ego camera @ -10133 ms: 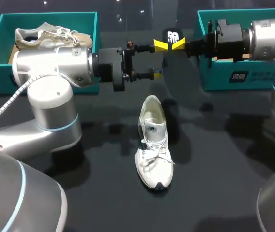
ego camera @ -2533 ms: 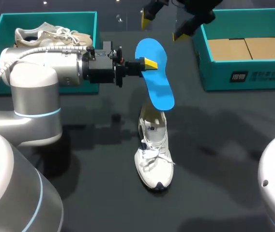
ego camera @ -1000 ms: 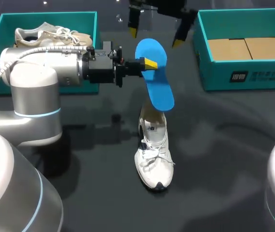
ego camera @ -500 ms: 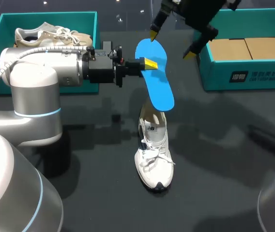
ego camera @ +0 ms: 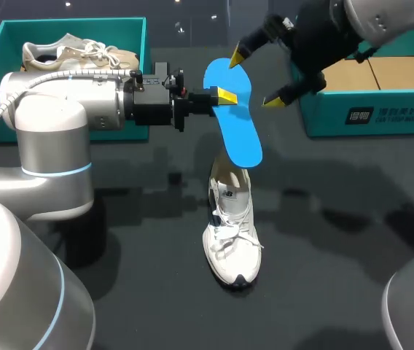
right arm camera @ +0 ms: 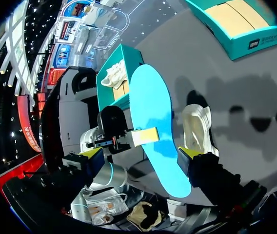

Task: Take the shoe out of the shoebox, open the shoe tongue, remove and reinsert the insole, then place the shoe into the shoebox

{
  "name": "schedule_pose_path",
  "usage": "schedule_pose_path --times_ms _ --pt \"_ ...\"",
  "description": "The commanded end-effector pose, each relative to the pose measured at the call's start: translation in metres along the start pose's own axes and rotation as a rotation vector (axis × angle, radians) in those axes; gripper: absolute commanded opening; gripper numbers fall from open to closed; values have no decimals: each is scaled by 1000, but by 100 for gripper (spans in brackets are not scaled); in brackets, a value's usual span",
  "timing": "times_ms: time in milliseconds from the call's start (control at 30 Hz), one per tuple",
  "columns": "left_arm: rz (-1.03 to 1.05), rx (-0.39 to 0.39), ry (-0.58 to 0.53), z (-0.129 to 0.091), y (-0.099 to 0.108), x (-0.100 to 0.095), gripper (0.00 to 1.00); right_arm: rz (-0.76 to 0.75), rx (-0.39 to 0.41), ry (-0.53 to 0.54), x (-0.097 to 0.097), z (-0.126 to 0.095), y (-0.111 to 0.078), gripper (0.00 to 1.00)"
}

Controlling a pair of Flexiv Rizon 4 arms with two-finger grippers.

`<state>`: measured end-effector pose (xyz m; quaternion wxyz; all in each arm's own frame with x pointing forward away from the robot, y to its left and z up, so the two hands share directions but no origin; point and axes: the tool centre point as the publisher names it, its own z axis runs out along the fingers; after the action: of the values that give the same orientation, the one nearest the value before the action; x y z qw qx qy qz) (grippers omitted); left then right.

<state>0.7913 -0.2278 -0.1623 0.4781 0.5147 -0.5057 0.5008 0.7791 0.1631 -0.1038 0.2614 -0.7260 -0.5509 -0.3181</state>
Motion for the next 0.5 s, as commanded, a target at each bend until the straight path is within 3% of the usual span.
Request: schedule_pose_path --times_ms 33,333,500 --pt "0 1 1 1 0 -1 0 5 -1 414 -7 6 -2 100" --pt "32 10 8 2 -2 -5 0 14 3 478 -15 6 -2 100" --pt "120 15 31 -14 4 -11 0 17 24 516 -20 8 2 100"
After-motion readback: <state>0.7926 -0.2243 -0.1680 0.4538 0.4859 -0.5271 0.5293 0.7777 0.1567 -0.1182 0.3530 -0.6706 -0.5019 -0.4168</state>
